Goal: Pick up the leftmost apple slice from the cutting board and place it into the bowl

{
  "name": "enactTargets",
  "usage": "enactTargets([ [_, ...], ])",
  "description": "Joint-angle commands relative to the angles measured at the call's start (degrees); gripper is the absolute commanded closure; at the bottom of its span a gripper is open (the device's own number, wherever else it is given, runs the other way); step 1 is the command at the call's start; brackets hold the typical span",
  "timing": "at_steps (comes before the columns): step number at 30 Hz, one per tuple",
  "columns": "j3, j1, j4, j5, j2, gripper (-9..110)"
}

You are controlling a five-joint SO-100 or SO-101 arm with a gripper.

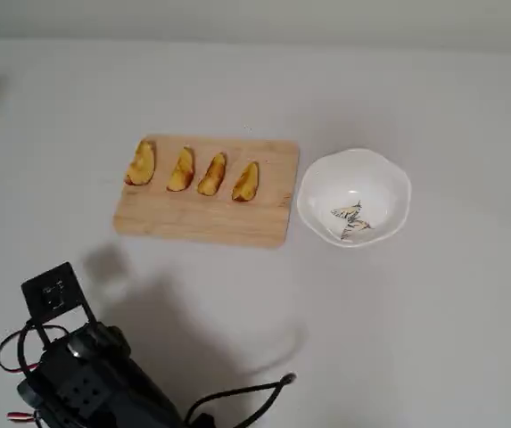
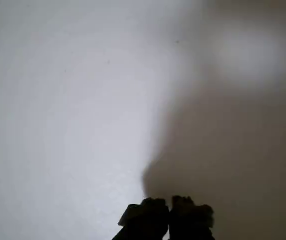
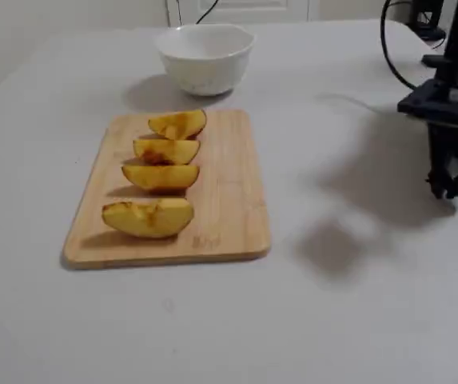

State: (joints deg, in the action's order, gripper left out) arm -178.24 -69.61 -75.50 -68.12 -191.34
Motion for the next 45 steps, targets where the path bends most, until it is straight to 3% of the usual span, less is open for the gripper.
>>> enactTargets([
  [1, 2.1, 7.6, 6.9, 17.7, -1.1, 98],
  [4, 4.7, 19.5, 12.7, 25.0, -1.0, 95],
  [7, 9.8, 26.5, 15.1, 20.7, 3.1, 96],
  [12, 25.6, 34.0, 18.7, 14.1, 27.6, 96],
  [26, 77.7, 35.3, 14.1, 14.9, 84.0, 95],
  [29, 85.3, 35.5, 14.1, 15.0, 92.5, 84],
  [33, 95.8, 35.7, 13.4, 15.2, 102.5, 81],
  [38, 121.4, 36.7, 3.2, 15.2, 120.5, 72],
  [45, 154.3, 40.4, -8.9, 15.3, 144.2, 71],
])
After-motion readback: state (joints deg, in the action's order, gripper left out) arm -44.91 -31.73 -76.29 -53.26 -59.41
